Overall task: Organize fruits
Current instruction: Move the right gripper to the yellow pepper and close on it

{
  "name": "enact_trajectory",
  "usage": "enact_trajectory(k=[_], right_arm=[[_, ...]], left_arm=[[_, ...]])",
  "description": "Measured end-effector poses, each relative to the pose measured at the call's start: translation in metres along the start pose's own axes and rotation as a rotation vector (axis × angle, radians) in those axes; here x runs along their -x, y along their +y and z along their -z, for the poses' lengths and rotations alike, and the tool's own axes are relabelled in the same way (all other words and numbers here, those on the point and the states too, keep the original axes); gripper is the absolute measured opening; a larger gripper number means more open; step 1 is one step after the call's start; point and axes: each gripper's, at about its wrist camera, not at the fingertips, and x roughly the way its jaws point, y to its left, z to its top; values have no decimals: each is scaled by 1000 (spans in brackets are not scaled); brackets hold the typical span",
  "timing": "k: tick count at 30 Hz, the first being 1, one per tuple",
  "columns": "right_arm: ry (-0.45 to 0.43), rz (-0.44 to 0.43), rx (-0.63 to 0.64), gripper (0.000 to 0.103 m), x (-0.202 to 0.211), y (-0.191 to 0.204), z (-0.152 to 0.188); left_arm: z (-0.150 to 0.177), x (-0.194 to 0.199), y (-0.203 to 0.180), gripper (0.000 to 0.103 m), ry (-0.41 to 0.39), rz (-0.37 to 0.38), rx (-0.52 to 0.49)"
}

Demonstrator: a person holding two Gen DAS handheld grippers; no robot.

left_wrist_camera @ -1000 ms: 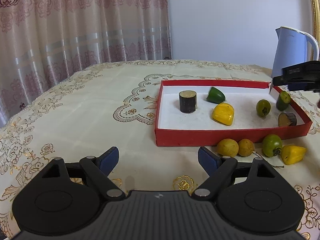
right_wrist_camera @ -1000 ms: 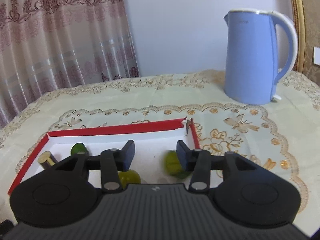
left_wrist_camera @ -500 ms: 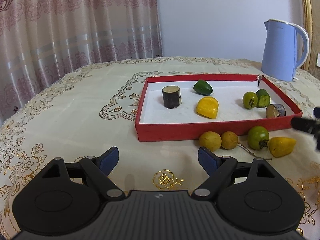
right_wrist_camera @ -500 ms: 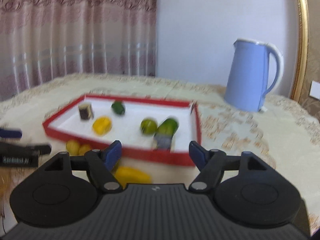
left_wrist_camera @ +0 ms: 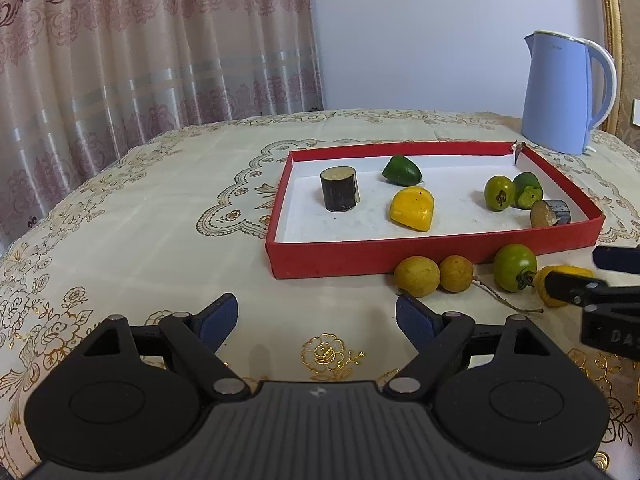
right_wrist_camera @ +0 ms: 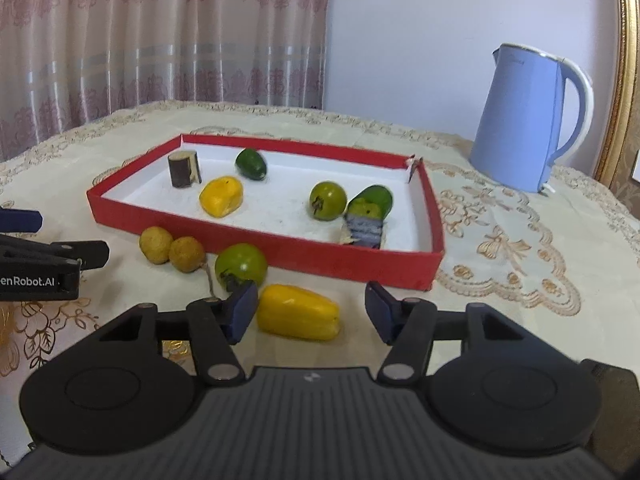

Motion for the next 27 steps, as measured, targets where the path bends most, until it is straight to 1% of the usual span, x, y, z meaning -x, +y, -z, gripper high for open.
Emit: enact_trajectory(k=[4,9,27], right_arm=[[35,-3,-1,47,-10,4,2],[32,-1,-1,46,-10,3,3],[-32,4,-59,46,9,-12,9]], left_arm=[[0,-1,1,87,5,1,4],[0,-2,2,87,15,0,11],[0,0,-4,88,21,-10,-8]])
